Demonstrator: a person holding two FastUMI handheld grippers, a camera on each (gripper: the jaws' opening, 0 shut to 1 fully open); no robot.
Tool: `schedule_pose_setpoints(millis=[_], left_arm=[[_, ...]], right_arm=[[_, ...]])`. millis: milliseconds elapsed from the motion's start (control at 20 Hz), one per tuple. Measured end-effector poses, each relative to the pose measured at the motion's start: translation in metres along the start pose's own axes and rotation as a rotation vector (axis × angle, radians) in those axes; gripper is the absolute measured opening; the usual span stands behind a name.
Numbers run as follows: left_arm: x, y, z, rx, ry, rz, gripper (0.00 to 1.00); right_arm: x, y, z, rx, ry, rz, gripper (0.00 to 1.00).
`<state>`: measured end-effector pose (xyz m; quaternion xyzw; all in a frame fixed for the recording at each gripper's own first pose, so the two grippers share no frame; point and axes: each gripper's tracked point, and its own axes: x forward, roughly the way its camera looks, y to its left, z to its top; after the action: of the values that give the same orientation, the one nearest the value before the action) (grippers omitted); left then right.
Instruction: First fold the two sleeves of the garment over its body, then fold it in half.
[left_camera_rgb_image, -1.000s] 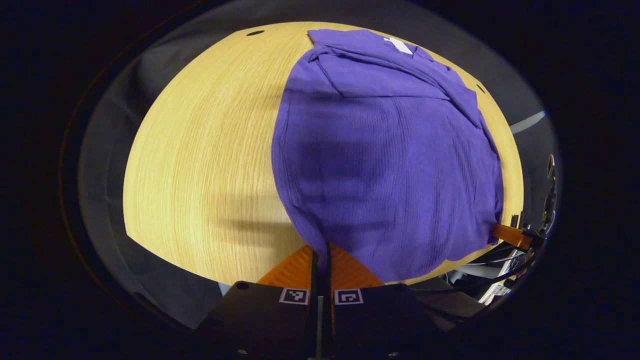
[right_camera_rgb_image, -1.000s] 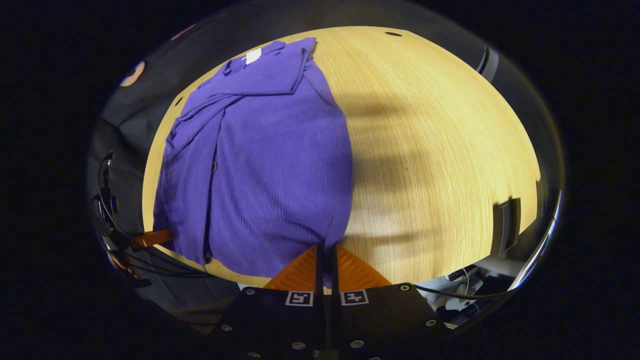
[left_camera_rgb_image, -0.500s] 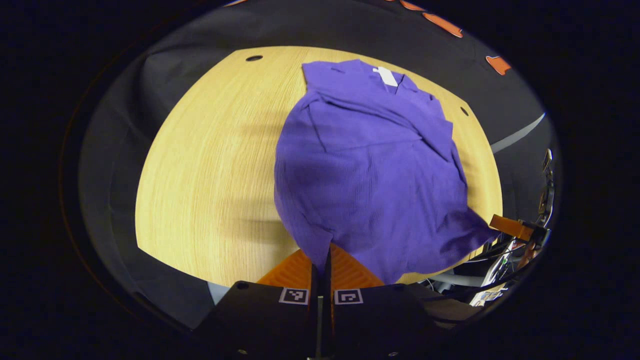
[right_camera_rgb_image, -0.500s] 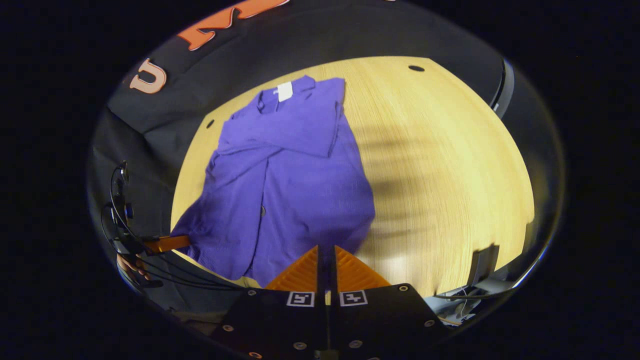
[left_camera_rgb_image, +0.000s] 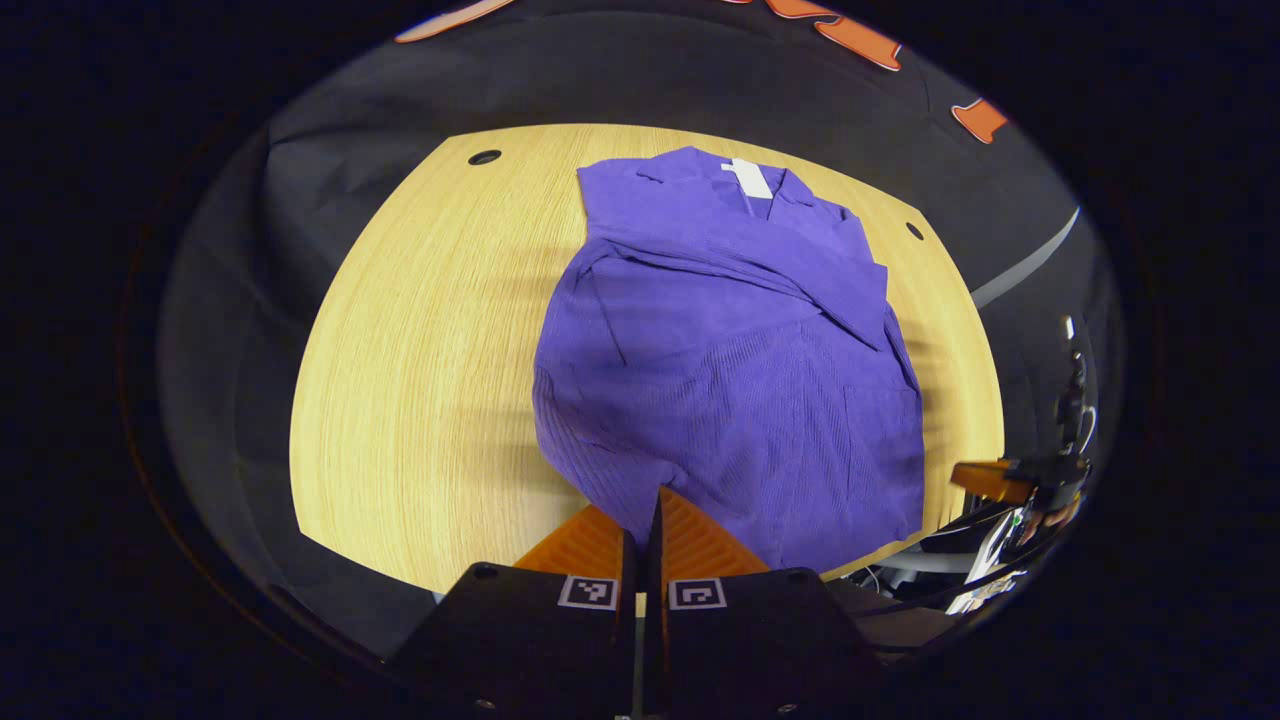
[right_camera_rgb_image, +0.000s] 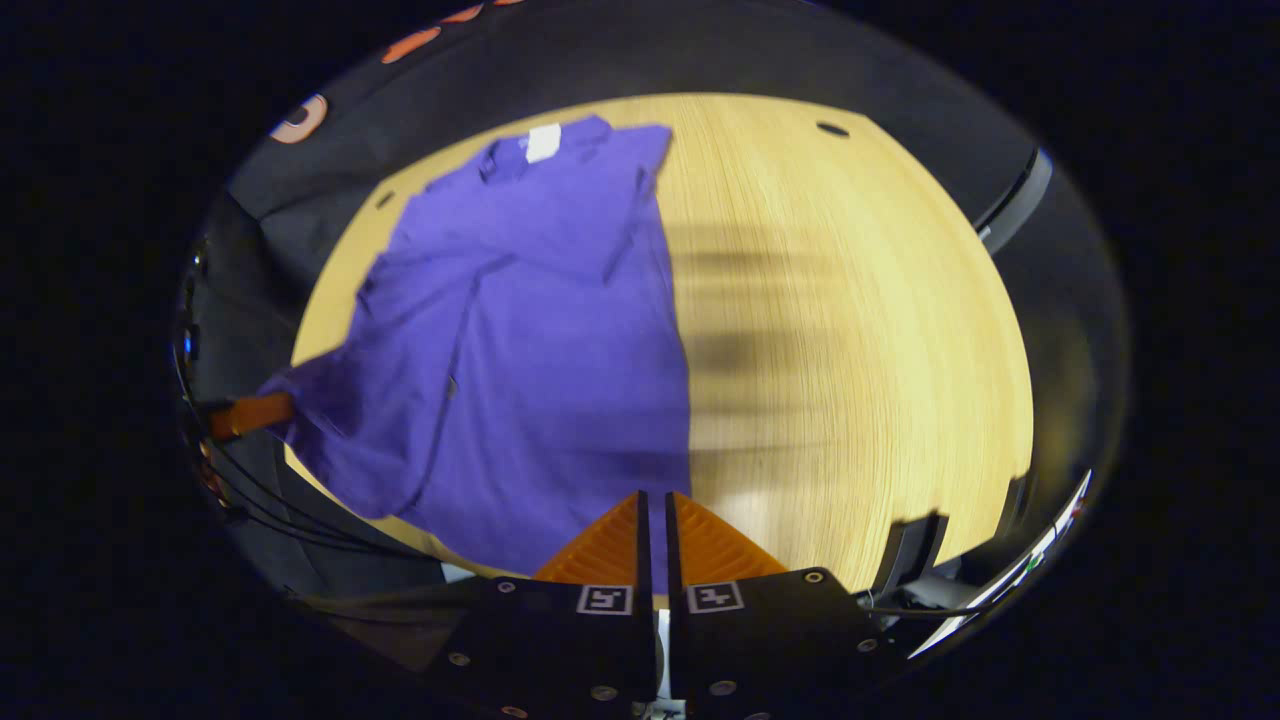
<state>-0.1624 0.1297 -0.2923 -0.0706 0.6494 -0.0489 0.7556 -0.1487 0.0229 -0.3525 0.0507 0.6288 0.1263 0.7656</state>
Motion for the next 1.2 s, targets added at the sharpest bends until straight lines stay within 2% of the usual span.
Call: schedule_pose_setpoints(millis=[50,150,300,350,550,600,700,800,950,1050,1200], left_arm=[[0.000,0.004,-0.001,0.001,0.004,0.011,0.05],[0.001,0.003,-0.002,-0.006,0.009,0.012,0.05],[0.001,0.005,-0.003,-0.011,0.014,0.017,0.05],[0.003,0.006,-0.003,-0.012,0.017,0.021,0.05],[0.007,0.009,-0.010,-0.019,0.026,0.027,0.05],[0.008,0.010,-0.012,-0.021,0.029,0.028,0.05],[0.008,0.013,-0.015,-0.026,0.036,0.030,0.05],[0.008,0.015,-0.018,-0.031,0.039,0.029,0.05],[0.010,0.016,-0.016,-0.034,0.042,0.024,0.05],[0.009,0.016,-0.017,-0.029,0.040,0.019,0.05],[0.007,0.015,-0.014,-0.026,0.038,0.011,0.05]], right_arm=[[0.011,-0.003,-0.014,0.010,0.034,0.001,0.15],[0.019,-0.011,-0.027,0.015,0.071,-0.031,0.26],[0.027,-0.007,-0.034,0.030,0.090,-0.034,0.42],[0.030,-0.004,-0.034,0.034,0.097,-0.032,0.50],[0.037,-0.006,-0.036,-0.001,0.104,-0.090,0.77],[0.039,-0.005,-0.037,-0.011,0.111,-0.101,0.78],[0.039,-0.004,-0.036,-0.038,0.119,-0.119,0.77],[0.041,0.001,-0.031,-0.056,0.107,-0.110,0.70],[0.043,0.009,-0.025,0.010,0.073,-0.071,0.12],[0.041,0.018,-0.034,-0.006,0.127,-0.001,0.02],[0.030,0.018,-0.019,0.046,0.069,0.033,0.03]])
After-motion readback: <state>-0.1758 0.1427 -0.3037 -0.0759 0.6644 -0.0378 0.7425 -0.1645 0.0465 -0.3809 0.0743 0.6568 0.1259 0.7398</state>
